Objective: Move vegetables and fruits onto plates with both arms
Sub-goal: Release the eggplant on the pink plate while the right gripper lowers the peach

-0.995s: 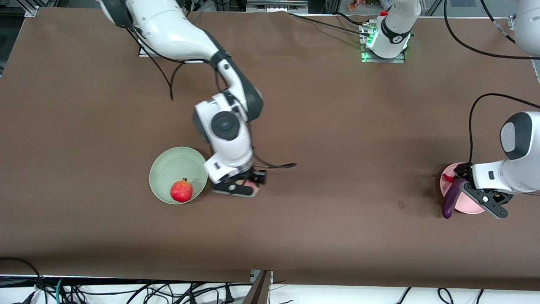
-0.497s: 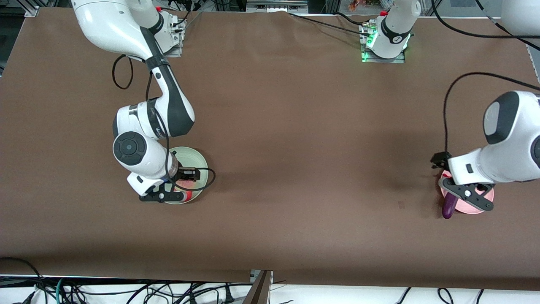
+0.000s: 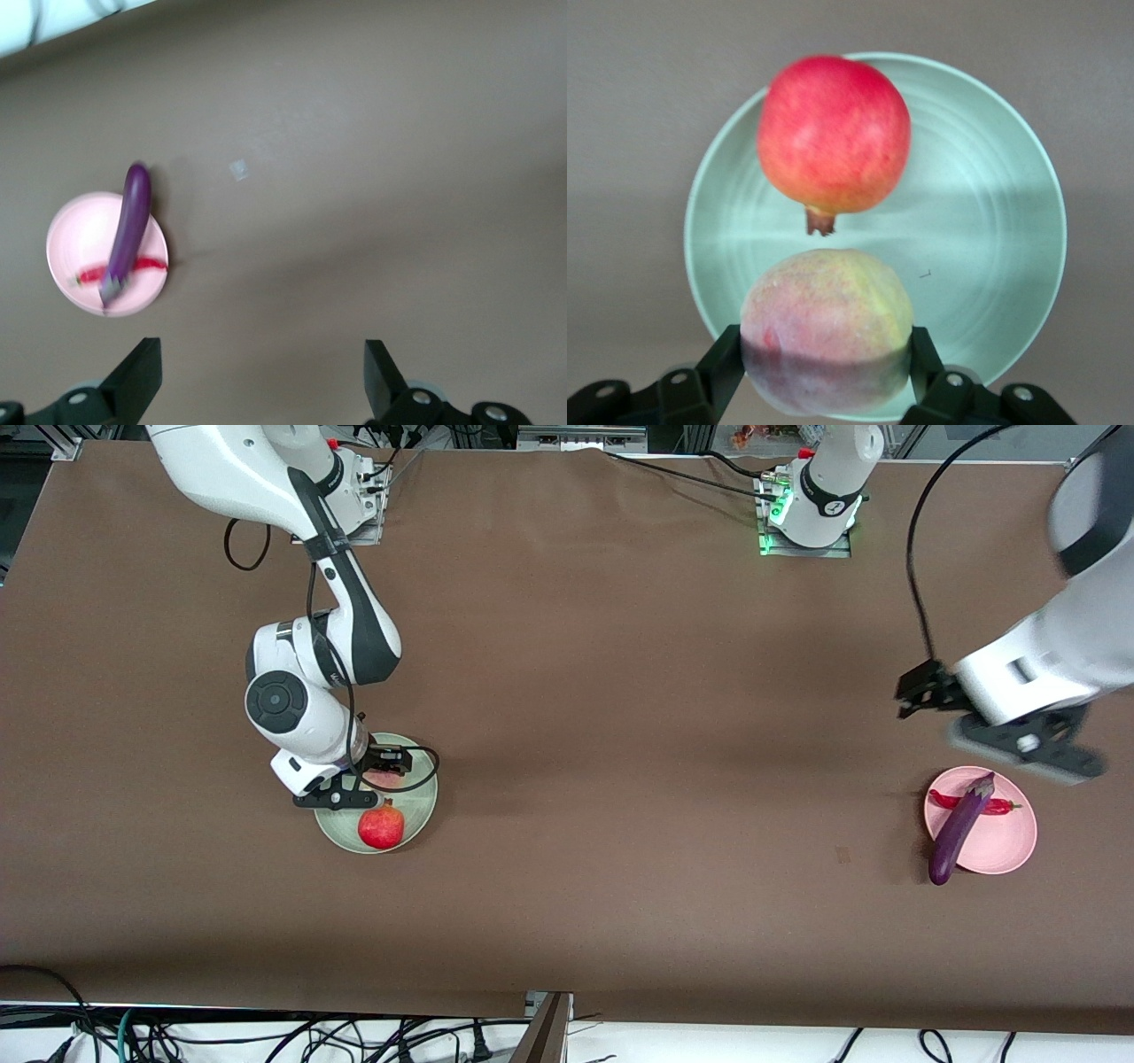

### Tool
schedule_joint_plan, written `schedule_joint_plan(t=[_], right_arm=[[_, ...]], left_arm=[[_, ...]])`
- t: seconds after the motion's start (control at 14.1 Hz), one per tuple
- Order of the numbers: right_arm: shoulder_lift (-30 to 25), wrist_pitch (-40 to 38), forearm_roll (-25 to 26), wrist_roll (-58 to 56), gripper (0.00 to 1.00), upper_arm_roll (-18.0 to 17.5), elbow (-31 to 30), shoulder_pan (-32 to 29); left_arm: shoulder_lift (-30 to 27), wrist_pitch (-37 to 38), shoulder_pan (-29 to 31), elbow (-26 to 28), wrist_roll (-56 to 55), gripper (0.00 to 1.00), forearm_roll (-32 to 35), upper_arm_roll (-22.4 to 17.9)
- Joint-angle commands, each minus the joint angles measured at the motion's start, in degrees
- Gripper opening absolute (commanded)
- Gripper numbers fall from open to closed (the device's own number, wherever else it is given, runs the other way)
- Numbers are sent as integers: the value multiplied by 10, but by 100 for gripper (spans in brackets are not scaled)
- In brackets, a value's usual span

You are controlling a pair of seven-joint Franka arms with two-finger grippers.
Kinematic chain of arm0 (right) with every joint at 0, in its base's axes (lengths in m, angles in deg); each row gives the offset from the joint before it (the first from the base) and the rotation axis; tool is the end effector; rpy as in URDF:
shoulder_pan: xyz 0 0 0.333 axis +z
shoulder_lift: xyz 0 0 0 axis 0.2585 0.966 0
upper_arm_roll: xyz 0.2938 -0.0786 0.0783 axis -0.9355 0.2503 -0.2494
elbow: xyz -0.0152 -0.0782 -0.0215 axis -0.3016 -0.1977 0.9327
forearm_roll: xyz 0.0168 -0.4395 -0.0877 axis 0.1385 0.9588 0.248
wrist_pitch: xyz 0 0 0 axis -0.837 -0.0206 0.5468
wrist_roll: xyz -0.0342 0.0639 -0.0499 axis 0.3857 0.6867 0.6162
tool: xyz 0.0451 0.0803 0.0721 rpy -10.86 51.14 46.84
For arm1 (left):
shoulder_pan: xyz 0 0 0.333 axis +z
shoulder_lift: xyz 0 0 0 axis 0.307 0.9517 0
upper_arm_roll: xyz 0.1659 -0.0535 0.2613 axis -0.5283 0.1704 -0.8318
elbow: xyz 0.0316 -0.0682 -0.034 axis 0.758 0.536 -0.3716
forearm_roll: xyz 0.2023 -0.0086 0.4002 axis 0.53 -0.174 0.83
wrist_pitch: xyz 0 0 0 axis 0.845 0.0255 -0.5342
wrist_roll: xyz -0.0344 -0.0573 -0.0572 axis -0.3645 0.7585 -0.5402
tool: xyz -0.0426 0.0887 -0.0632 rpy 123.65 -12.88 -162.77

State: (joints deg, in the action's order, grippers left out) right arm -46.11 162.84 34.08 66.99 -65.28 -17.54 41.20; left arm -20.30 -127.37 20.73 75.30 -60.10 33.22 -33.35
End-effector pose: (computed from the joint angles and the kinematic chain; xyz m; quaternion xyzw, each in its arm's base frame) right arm 0.6533 0.2077 0.2025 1.0000 -0.0017 -0.0083 0.0041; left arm 0.6758 -0.0533 0.5930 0.9950 -0.0994 -0.0068 0.0025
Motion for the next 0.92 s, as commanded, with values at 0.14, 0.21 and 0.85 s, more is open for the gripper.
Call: schedule_joint_plan(t=[0.14,0.21,0.85], right_arm=[[-18,28,-25,-40,100,-2,-9,-30],[-25,21,-28,-38,100,-4,-3,-28],[-102,-332,-19,-35,100,22,210,-28]], left_arm=[[-135,-50,-5,173,-48,100,-32,-62],[-139,-80,-3,180,-47,100,-31,-67],[-143,-54,-42,181,-47,100,-14,-67]])
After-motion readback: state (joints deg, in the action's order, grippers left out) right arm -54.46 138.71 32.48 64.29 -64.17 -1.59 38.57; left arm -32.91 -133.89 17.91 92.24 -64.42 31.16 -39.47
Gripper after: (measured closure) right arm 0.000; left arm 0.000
